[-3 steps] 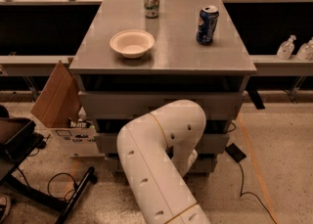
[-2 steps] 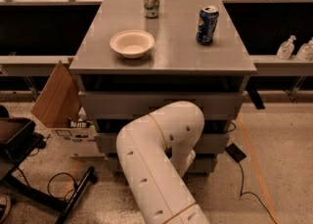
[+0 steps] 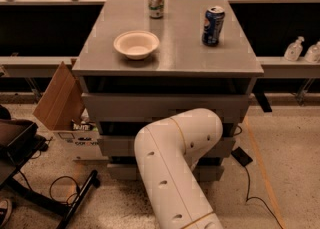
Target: Open bottom drawer
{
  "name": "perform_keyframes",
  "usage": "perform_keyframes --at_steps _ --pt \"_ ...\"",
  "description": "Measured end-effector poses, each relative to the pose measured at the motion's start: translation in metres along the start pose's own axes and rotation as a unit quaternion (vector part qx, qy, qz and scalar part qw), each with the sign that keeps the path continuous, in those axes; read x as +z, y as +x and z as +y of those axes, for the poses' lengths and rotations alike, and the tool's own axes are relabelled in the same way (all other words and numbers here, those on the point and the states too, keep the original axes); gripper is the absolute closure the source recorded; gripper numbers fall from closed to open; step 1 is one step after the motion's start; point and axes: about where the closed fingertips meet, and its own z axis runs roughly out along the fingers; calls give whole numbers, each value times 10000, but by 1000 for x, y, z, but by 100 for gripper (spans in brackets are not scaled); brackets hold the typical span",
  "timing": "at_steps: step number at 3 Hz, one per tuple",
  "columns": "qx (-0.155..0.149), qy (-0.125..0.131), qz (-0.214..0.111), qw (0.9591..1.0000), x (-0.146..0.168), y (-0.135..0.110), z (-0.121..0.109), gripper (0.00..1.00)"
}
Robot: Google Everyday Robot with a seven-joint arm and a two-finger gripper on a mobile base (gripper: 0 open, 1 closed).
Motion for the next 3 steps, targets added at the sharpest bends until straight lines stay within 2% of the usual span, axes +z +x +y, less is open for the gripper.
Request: perform_keyframes --at_steps 1,2,3 --pt "0 0 0 10000 -4 0 -1 87" --pt "0 0 0 10000 -10 -1 -2 100" --pt "-1 0 0 10000 -13 -2 -2 100"
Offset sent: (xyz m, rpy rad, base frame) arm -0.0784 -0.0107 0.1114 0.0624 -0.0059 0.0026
